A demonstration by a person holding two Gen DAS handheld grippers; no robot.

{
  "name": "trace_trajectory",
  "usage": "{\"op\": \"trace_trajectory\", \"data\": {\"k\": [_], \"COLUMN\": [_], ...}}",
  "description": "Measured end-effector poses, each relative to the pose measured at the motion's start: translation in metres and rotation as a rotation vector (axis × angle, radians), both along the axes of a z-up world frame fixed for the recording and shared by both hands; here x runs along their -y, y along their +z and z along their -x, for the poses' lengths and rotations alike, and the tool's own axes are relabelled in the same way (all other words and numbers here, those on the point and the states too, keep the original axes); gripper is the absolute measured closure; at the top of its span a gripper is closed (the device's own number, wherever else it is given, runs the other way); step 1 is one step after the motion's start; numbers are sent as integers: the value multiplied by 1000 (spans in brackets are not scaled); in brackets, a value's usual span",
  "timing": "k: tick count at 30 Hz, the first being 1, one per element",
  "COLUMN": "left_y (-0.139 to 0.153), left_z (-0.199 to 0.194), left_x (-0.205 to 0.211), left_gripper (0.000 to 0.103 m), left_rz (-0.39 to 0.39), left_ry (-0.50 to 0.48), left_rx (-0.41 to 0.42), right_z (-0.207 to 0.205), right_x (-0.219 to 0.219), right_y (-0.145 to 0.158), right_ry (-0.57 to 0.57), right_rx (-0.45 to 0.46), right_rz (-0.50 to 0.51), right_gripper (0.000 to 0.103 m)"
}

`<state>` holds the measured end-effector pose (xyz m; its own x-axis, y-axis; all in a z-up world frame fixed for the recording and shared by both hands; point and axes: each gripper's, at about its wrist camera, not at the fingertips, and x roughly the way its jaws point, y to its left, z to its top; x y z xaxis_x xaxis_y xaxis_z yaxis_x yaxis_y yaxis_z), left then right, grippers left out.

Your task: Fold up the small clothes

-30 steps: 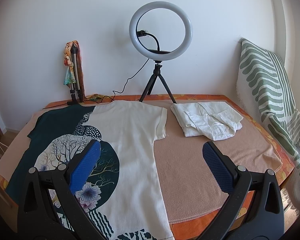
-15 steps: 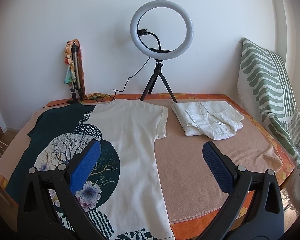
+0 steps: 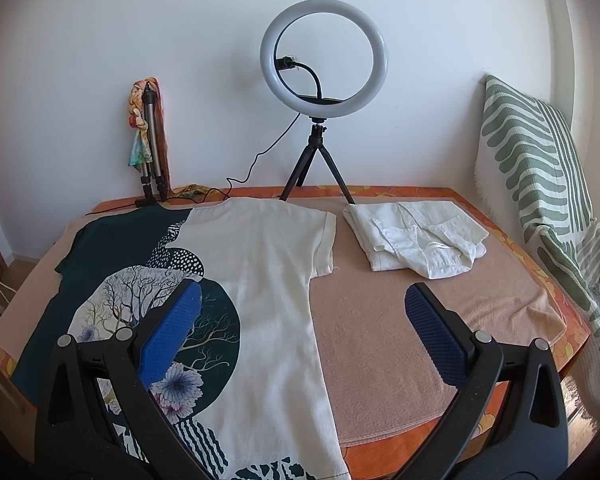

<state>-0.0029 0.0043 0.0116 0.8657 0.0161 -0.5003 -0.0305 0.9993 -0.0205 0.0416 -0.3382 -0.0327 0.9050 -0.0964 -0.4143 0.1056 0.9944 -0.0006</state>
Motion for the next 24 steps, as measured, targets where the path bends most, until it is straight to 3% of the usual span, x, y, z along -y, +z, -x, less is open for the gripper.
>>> {"op": "trace_trajectory", "data": {"k": [24], "left_y": [0], "left_z": [-1], "left_x": [6], "left_gripper": [1], "left_rz": [-1], "left_ry": [-6], "left_rx": [-2], "right_z": [0], "right_x": [-5], "right_y": [-5], "right_ry": [2], "right_rx": [-4], "right_rz": [2], "right_gripper": [0]}}
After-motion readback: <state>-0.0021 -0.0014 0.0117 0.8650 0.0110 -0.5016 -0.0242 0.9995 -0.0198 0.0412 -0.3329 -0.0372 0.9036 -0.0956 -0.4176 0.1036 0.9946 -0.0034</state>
